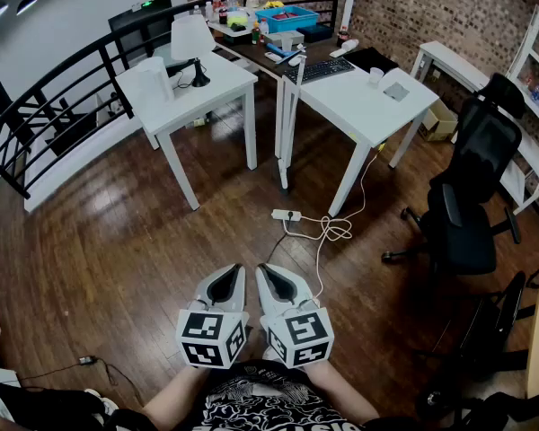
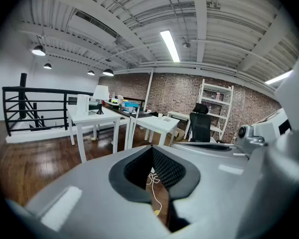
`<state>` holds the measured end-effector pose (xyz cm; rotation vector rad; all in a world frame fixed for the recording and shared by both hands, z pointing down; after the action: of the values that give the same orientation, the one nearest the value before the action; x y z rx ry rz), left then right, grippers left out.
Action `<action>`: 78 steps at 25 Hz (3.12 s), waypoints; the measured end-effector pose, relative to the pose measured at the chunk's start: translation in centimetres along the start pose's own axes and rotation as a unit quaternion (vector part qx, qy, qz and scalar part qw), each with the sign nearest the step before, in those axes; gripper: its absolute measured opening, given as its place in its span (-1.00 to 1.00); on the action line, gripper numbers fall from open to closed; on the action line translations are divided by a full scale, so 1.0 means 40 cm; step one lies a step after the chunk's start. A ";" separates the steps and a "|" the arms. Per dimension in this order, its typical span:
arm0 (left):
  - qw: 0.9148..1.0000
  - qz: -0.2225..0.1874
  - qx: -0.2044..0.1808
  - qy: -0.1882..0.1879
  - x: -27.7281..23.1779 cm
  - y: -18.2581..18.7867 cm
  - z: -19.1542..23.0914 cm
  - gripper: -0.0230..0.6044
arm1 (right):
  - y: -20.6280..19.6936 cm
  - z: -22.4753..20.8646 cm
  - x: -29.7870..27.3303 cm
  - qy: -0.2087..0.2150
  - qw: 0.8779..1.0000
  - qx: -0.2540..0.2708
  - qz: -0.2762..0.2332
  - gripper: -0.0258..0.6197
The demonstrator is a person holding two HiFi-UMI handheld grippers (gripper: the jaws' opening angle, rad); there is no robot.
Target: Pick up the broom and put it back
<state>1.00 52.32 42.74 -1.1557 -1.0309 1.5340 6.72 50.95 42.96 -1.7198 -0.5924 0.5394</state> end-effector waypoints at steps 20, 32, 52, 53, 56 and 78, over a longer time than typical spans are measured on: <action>1.000 -0.011 0.006 -0.014 -0.264 0.067 0.115 -0.91 | 0.021 -0.142 -0.255 -0.011 1.000 0.009 0.006 -0.87; 0.997 -0.001 0.025 -0.068 -0.492 0.155 0.299 -0.91 | 0.053 -0.221 -0.540 -0.066 0.997 0.024 0.020 -0.87; 0.994 0.020 0.043 -0.100 -0.664 0.179 0.459 -0.91 | 0.034 -0.295 -0.743 -0.121 0.992 0.014 0.030 -0.87; 0.994 0.021 0.041 -0.100 -0.672 0.177 0.455 -0.91 | 0.033 -0.305 -0.744 -0.123 0.992 0.011 0.030 -0.87; 0.994 0.024 0.036 -0.096 -0.701 0.177 0.446 -0.91 | 0.035 -0.345 -0.754 -0.123 0.992 0.003 0.025 -0.87; 0.998 0.009 0.009 -0.059 -1.180 0.282 0.256 -0.91 | 0.201 -0.820 -0.911 -0.071 0.997 0.001 -0.013 -0.87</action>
<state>-4.92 3.08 43.42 -1.0749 -1.0865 1.6386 0.56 1.66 43.76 -1.6791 -0.7137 0.6485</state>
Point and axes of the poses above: the fingertips, and each gripper's own axes: x backward along the fingers, z to its left, y out of its top, the point moved 2 cm from there along x, backward along the fingers, and after that the axes turned 10 degrees about -z, right-handed, at the moved point
